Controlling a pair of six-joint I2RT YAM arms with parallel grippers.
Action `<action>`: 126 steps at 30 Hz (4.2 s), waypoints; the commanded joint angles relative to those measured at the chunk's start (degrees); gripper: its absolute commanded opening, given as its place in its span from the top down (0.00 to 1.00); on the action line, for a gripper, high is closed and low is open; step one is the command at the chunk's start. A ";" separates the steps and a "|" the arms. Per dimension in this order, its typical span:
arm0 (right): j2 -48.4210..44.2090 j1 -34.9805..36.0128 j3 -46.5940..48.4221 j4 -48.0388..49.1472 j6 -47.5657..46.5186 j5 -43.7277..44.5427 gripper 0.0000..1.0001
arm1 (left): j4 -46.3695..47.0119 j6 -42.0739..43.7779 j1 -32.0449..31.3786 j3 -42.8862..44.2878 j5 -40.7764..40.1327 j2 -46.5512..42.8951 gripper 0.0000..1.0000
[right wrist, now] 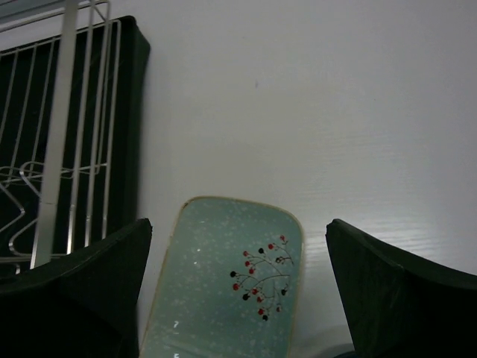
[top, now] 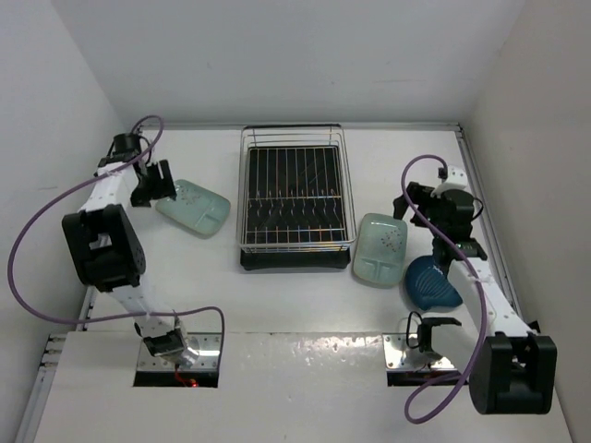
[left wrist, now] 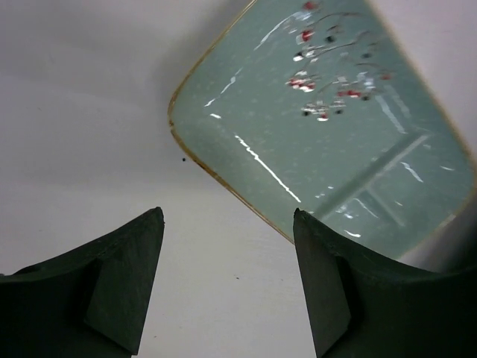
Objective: Load the plates into the dish rack
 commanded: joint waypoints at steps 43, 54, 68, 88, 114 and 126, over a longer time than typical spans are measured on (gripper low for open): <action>1.81 9.07 9.13 -14.74 -1.81 6.04 0.04 | 1.62 15.43 4.75 1.46 11.54 18.47 0.82; -3.46 8.99 6.50 -16.68 -1.20 7.27 0.04 | 0.56 17.02 5.28 -5.83 15.06 17.85 0.93; 3.83 14.61 12.03 -17.13 0.38 9.28 0.08 | -18.24 13.25 2.39 19.99 -0.04 4.15 1.00; -0.74 23.30 9.22 -18.70 5.39 25.28 0.11 | -27.83 1.64 -7.82 38.20 -0.94 -3.67 1.00; -5.75 34.64 11.05 -27.49 12.69 37.76 0.20 | -24.06 -4.60 -24.34 31.36 11.28 -10.62 1.00; -3.99 40.98 13.88 -27.23 10.84 42.51 0.20 | -22.73 -9.44 -27.51 29.41 1.18 -7.29 1.00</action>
